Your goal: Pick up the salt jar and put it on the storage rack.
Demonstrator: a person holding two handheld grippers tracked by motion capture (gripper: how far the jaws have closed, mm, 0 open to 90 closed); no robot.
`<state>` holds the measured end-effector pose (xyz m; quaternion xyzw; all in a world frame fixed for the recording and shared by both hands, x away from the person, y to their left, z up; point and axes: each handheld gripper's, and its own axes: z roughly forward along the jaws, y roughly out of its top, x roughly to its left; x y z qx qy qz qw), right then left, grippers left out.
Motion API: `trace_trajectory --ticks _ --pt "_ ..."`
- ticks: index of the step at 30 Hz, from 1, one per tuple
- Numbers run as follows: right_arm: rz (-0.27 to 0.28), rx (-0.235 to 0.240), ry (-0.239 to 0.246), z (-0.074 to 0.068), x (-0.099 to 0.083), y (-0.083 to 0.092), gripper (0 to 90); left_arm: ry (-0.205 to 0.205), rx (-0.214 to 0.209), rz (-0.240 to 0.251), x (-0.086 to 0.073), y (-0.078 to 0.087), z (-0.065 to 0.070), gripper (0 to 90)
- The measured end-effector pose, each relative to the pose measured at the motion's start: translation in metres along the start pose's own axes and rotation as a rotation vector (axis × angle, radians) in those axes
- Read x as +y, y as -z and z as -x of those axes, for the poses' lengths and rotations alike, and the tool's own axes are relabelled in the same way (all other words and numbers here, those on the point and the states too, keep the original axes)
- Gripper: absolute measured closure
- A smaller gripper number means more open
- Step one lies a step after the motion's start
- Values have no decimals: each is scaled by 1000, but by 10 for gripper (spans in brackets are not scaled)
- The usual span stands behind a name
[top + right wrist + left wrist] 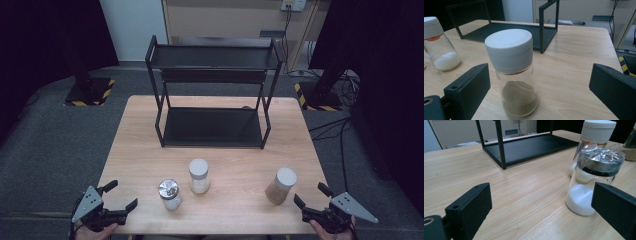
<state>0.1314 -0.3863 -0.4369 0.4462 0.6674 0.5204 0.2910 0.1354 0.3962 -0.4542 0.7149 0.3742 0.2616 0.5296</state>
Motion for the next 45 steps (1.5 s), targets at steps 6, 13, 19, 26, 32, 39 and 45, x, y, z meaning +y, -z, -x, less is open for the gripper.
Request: trace_trajectory --ticks 6,13,19,26,32,39,45 --pt "-1 -4 4 -1 0 0 37 2 -1 8 0 0 0 21" --pt "-2 -7 4 -1 0 0 39 8 -15 12 7 -2 0 20" --pt "-4 -10 2 -1 0 0 41 -14 -51 22 23 -3 4 23" --pt "-4 -13 3 -2 1 0 42 -35 -113 7 52 -5 8 26" --pt "0 -16 -1 -2 0 0 44 -28 -162 -22 70 -16 11 29" --pt "-2 -14 2 -2 0 0 46 -59 -201 -85 79 -38 18 47" --pt "0 -16 -1 -2 0 0 47 -54 -224 -114 76 -55 22 58"
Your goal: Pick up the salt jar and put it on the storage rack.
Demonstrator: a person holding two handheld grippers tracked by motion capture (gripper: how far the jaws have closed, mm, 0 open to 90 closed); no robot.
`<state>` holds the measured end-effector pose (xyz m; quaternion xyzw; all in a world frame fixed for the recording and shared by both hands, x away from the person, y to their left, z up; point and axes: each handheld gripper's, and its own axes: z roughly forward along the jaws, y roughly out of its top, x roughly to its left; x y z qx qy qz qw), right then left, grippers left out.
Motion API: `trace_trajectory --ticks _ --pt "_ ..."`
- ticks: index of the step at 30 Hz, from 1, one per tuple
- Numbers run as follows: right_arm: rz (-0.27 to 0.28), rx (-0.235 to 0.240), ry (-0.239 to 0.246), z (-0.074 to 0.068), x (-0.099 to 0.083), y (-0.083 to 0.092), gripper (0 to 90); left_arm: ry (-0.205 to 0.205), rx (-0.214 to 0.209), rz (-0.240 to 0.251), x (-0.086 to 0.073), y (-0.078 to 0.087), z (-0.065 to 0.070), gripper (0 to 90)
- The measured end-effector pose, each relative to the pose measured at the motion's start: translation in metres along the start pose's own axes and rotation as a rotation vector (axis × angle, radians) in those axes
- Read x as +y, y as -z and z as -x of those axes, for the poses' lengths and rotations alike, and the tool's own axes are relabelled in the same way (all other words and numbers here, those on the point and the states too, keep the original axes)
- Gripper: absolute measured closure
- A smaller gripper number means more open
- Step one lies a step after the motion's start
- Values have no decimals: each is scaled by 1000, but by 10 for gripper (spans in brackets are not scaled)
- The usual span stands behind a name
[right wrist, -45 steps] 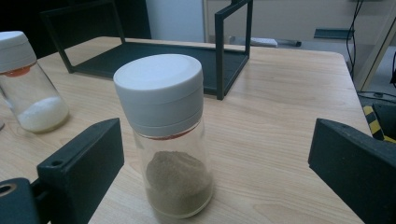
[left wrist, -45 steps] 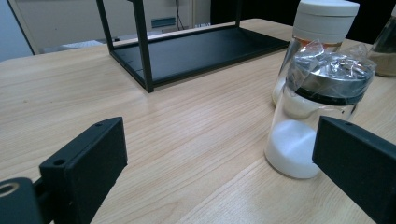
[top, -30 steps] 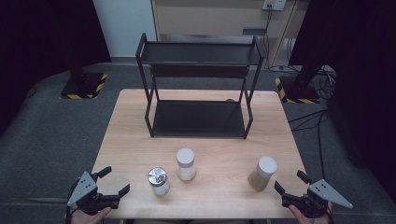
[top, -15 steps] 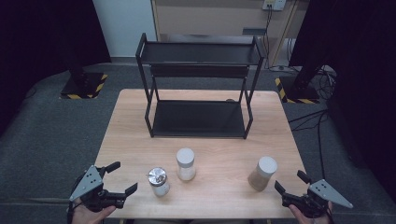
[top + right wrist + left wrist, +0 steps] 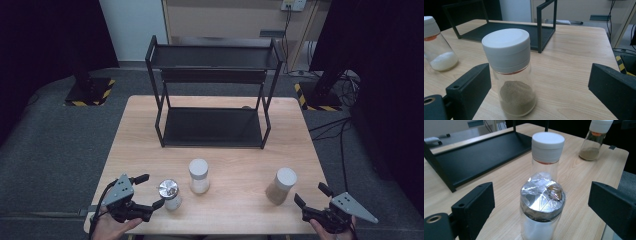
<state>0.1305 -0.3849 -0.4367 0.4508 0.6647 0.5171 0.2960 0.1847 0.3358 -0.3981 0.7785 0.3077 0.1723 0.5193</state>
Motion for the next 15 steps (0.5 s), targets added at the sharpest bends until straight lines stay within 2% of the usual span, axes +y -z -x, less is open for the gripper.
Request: trace_trajectory --ticks 7,15 --pt "-2 -1 1 0 0 0 48 10 -13 -15 -4 -13 -1 71" --pt "-4 -7 0 -1 0 0 48 2 -15 -29 -5 -21 -2 103"
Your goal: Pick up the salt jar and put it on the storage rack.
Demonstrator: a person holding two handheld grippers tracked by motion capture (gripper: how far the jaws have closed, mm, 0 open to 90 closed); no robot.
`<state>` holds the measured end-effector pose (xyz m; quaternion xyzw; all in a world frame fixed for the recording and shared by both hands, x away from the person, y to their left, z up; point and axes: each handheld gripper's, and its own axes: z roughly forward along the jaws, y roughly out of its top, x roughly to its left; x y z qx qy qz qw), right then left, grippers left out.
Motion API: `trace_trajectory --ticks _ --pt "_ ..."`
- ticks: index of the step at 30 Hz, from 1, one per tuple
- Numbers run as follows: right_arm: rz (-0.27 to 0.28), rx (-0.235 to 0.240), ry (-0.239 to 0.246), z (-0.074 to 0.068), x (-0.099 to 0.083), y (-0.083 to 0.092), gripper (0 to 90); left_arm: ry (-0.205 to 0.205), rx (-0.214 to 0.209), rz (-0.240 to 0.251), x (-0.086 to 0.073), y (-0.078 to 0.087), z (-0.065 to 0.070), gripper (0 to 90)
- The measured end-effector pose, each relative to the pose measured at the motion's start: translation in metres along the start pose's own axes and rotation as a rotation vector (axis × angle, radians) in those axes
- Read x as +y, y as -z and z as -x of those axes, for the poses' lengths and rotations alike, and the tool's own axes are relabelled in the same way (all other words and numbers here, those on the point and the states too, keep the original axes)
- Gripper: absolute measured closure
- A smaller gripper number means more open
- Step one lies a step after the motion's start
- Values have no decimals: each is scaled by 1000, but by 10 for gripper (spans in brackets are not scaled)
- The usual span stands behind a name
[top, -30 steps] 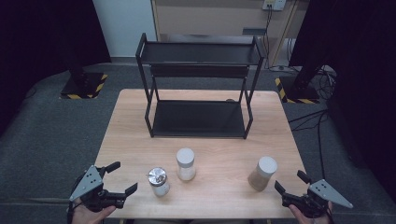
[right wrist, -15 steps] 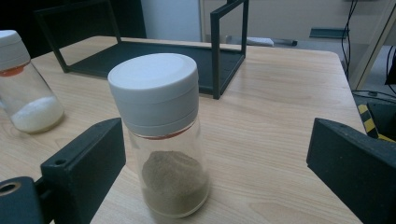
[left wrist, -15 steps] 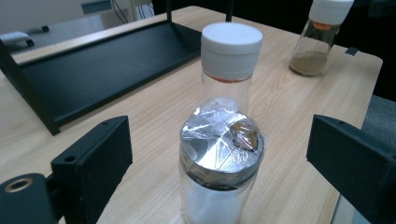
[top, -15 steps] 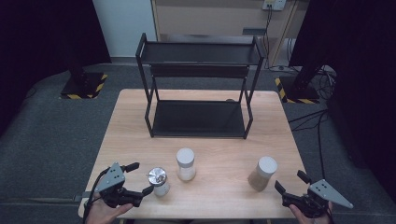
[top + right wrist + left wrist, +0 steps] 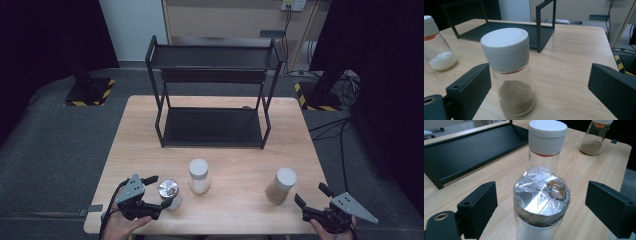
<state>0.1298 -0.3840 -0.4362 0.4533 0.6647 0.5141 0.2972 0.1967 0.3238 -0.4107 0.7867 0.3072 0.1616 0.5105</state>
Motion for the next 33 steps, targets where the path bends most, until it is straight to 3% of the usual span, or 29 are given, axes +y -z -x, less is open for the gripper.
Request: trace_trajectory --ticks 10,19,33 --pt "0 -6 -1 -1 0 1 49 -14 -15 -20 -1 -15 -2 177" --pt "0 -17 -5 -2 -1 5 50 -44 -9 -12 -5 -18 -2 325" --pt "3 -22 -6 -3 -3 8 52 -42 8 -11 -3 -18 0 338"
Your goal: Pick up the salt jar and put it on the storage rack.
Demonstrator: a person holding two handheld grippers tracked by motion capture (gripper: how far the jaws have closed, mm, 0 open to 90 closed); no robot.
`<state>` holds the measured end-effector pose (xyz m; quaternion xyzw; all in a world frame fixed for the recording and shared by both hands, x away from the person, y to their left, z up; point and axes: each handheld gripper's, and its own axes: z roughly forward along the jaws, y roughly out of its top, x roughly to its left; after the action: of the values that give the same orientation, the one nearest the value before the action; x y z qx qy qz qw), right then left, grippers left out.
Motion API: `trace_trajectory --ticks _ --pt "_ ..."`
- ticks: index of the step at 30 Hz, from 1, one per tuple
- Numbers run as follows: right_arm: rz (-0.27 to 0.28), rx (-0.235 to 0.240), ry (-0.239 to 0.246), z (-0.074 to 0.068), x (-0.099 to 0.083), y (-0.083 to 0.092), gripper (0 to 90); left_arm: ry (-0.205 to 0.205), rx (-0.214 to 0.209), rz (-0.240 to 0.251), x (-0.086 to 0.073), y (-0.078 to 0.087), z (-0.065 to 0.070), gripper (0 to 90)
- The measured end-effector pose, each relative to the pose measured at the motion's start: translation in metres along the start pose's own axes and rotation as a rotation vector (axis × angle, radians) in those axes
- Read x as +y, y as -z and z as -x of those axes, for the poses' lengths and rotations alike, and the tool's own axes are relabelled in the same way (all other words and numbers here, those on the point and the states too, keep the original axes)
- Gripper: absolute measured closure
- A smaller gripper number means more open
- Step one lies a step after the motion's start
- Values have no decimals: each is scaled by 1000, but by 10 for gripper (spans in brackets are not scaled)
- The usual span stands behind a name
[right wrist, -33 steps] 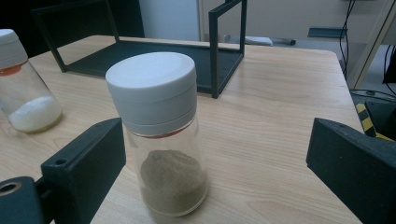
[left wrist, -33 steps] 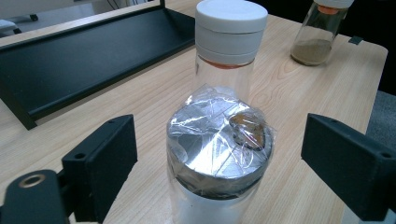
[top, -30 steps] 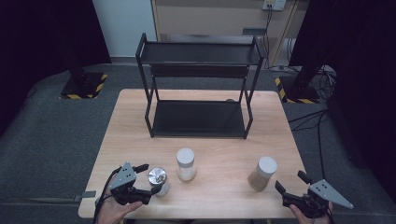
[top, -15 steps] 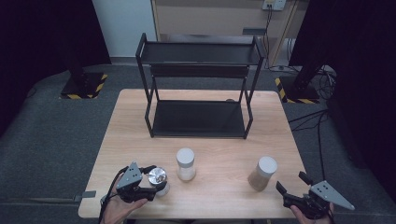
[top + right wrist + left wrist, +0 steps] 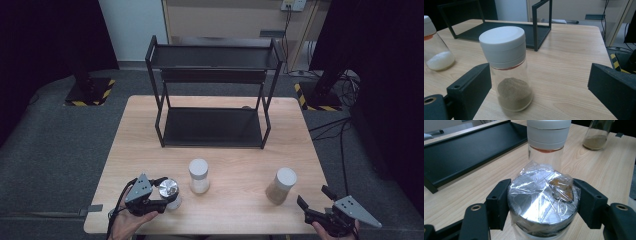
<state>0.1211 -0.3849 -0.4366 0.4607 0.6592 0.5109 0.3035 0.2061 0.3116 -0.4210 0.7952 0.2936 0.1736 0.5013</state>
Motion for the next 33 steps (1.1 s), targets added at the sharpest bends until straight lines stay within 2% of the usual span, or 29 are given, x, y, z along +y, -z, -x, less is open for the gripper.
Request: trace_trajectory --ticks 5,18,24,25,33 --pt "0 2 1 0 0 0 52 7 -3 2 5 0 -2 338" --pt "4 8 0 1 0 0 52 14 25 -5 36 3 -14 338" --pt "4 7 0 1 -1 0 52 21 43 2 53 -2 -23 338" --pt "4 7 0 1 -1 0 52 16 55 0 60 -4 -25 338" --pt "4 9 -1 2 -1 0 53 21 89 5 81 -14 -32 339"
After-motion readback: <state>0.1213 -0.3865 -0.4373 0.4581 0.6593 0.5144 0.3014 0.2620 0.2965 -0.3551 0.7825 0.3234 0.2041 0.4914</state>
